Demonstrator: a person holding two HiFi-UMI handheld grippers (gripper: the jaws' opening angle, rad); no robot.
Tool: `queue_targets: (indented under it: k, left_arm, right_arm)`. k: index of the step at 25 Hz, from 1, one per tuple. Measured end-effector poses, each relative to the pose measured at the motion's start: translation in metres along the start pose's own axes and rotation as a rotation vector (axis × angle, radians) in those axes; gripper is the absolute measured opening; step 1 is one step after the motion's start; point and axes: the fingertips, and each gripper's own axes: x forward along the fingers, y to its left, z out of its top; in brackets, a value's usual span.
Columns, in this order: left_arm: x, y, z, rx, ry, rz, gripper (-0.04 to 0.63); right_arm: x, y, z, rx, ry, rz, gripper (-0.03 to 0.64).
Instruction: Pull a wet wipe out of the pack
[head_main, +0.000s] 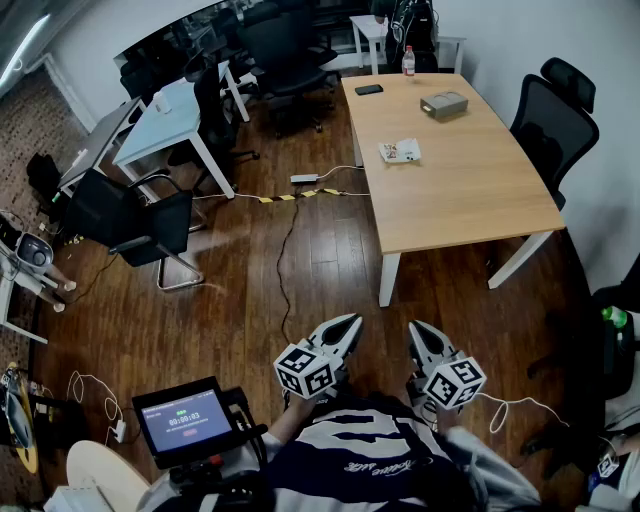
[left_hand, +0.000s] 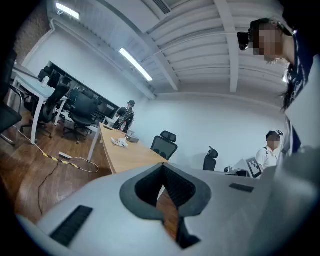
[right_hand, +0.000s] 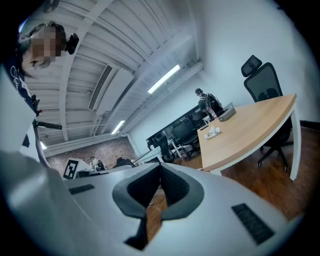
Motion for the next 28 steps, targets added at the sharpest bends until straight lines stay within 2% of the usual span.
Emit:
queue_targets:
  k: [9,17,22,28]
  left_arm:
    - [0.010,0.020,0.010,-0.004,0.000,0.010,0.003]
    - [0.069,0.096,0.031,0.014,0.051,-0.050,0.003]
    - [0.088,0.153,0.080,0.044,0.069,-0.122,0.003]
    - [0.092,0.242,0.130,0.050,0.064,-0.117,0.003]
  right_arm:
    - [0.024,-0.010,-0.001,-0.036,0.024,-0.022,-0.005]
    - [0.104,-0.055,0.007,-0.049,0.037,-0.111,-0.005]
    - [0.172,-0.062,0.029,-0.026,-0.009,-0.175,-0.005]
    - [0.265,-0.066,0.048,-0.007,-0.045,-0.217,-0.005]
